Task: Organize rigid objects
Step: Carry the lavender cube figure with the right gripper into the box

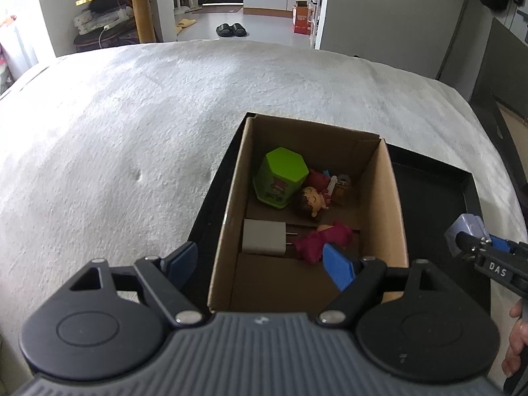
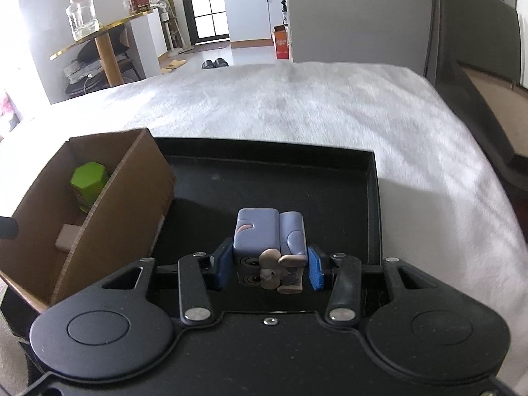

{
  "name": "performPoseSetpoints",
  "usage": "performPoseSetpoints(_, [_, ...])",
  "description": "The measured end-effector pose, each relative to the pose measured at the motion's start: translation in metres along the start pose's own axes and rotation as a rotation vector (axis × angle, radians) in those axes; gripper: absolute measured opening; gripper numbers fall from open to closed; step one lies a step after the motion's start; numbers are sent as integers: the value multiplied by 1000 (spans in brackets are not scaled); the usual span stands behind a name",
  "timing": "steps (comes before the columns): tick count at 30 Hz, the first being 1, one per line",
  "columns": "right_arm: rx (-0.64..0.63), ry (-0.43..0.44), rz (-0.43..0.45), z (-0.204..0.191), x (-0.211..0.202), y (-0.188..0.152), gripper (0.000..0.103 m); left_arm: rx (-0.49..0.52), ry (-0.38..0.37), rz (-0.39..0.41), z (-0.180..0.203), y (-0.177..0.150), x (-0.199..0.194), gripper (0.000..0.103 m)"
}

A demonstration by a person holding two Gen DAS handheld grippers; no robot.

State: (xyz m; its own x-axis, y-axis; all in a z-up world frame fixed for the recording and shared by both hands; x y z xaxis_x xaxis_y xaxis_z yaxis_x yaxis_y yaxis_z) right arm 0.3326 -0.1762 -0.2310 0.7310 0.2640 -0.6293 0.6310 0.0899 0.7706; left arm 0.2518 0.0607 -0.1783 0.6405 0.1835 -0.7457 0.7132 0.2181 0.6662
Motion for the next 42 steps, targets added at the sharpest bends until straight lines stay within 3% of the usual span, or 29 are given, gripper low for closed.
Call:
performPoseSetpoints(10, [-24,9,58,-29,-29,37,44,-43,-29,8,-18,0,-4,82])
performPoseSetpoints(25, [-87,63,75,-114,-39,63,44,-104,-103,1,-43,-14,3,81])
performPoseSetpoints(28, [-107,72,69,-130,-37,64,44,-134,-156,-4,-46,-19,6,74])
performPoseSetpoints(30, [-117,75,62,-141,-37,62,44,-140,-187,1,-47,-21,7,58])
performPoseSetpoints(32, [-123,83,47,-150,-36,59,44,-154,-211,5,-48,-23,8,28])
performPoseSetpoints(35, [-148,92,25,-166,-33,53,44,-142,-205,32,-49,-24,8,12])
performPoseSetpoints(42, [-187,121,-41,-196,-27,34,44,-177,-246,57,-60,-26,12,9])
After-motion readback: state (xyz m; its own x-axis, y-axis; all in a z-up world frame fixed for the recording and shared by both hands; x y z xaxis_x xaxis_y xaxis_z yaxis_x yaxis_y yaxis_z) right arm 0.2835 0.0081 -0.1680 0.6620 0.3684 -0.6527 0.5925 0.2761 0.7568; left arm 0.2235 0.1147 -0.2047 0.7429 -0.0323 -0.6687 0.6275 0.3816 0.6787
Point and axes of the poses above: each gripper's, at about its wrist camera, not at the fingertips, and x roughly the way its jaws point, z to its right, y to its top, the point moved 8 cm from there along x, roughly the way its jaws point, and after that the axes turned 7 degrees about z, right-handed, at the moved point
